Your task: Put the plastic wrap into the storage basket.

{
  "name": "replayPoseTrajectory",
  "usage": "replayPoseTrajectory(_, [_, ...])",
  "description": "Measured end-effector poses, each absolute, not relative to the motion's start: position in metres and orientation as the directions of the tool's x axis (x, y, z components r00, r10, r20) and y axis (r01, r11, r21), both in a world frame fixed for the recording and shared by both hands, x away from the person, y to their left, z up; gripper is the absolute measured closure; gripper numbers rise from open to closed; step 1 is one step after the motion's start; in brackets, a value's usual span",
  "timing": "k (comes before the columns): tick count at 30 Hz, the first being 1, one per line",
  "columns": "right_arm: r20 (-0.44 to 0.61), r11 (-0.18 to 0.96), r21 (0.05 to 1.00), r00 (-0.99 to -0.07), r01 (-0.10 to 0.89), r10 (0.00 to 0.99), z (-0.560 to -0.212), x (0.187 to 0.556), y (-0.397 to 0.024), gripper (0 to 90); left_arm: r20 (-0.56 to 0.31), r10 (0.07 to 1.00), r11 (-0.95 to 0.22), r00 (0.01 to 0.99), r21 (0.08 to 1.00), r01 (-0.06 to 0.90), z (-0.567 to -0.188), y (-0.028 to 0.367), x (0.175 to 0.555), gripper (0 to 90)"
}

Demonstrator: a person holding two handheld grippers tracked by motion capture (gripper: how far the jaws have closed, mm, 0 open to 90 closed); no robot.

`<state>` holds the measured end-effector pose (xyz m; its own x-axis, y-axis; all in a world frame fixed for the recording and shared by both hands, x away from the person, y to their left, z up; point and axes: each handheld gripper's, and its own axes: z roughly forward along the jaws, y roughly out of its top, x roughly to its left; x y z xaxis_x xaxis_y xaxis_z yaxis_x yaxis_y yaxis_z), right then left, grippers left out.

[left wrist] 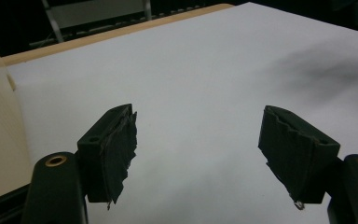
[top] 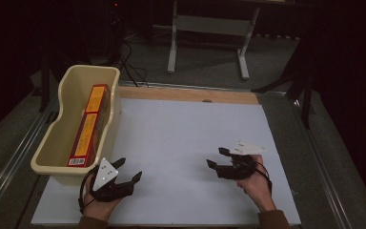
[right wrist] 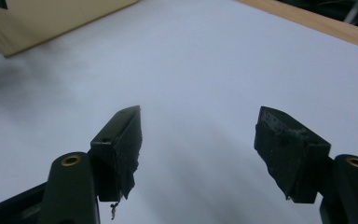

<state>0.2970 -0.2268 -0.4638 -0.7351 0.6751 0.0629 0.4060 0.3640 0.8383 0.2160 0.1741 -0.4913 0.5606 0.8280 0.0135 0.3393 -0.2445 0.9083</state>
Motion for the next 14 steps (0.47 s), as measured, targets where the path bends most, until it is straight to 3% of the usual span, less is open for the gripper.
replayPoseTrajectory(6, [0.106,0.181,0.922,-0.674,0.341,0.731,-0.48,0.262,-0.283,30.7,0.016,0.835,-0.242,0.551,0.909,0.34,-0.493,0.173,0.216,27.6])
replayPoseTrajectory(11, [0.099,0.164,0.931,-0.659,0.326,0.745,-0.482,0.251,-0.295,29.7,0.027,0.833,-0.253,0.553,0.907,0.337,-0.492,0.171,0.215,27.5])
replayPoseTrajectory(14, [0.042,0.245,0.911,-0.665,0.333,0.746,-0.489,0.248,-0.295,28.4,0.031,0.831,-0.263,0.556,0.902,0.343,-0.493,0.168,0.216,27.5])
